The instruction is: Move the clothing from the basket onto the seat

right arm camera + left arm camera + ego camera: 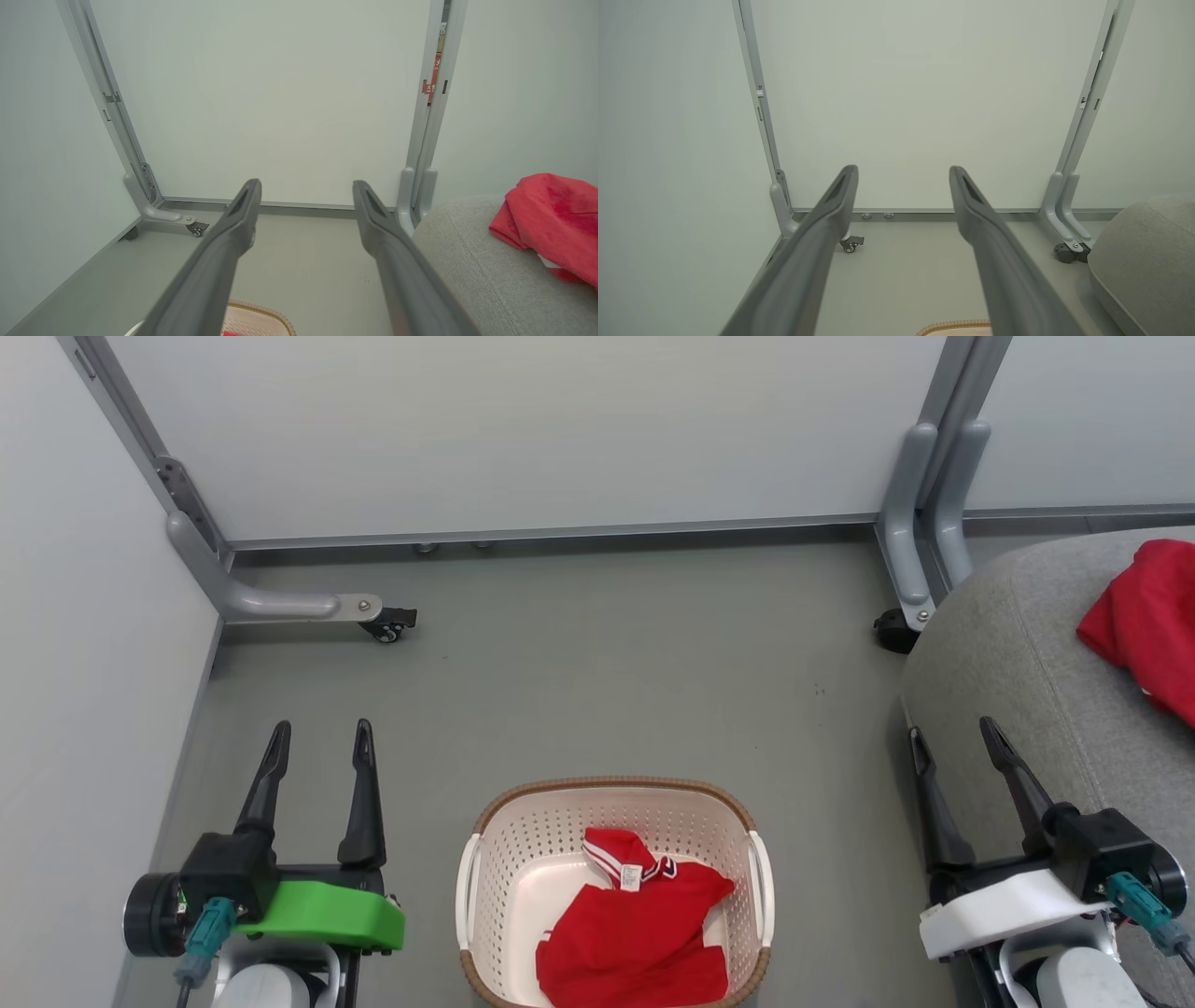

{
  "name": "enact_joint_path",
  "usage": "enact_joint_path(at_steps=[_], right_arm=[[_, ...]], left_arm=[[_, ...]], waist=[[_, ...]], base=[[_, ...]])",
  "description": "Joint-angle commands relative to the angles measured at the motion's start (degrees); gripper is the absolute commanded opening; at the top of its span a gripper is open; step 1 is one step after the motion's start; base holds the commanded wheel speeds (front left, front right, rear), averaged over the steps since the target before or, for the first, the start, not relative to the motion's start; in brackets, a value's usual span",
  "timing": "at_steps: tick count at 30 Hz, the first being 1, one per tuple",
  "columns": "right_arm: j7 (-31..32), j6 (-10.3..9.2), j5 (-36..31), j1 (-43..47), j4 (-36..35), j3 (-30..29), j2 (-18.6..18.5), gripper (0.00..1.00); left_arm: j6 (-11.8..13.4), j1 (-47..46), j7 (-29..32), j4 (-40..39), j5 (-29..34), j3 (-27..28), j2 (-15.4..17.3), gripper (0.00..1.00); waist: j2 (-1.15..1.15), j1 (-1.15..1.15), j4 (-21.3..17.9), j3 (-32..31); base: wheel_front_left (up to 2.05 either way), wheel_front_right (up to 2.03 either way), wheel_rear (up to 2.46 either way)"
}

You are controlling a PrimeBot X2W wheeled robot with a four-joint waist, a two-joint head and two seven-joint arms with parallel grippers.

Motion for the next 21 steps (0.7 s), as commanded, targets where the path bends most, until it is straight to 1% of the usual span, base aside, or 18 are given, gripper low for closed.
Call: enact_joint_path(at_steps=[1,7,21], right_arm=[[-0.1,-0.04,-0.2,1.3,-0.5,-0.5,-0.1,1.00],[-0.1,-0.04,0.7,3.1,-1.1,-1.3,-0.1,1.00],[-0.1,-0.04,1.2,2.4,-0.9,-1.4,0.0,1.00]], left_arm=[[-0.5,0.8,0.0,0.1,0.4,0.1,-0.2,1.00],[-1.0,0.2,0.0,0.7,0.9,0.0,-0.5,1.00],[-1.8,-0.8,0.0,1.4,1.9,0.8,-0.8,1.00]], waist=[[0.00,0.00,0.0,-0.1],[0.00,0.00,-0.1,0.0],[0.00,0.00,-0.6,0.4]], base=[[0.00,0.00,0.00],[0.00,0.00,0.00],[0.00,0.00,0.00]])
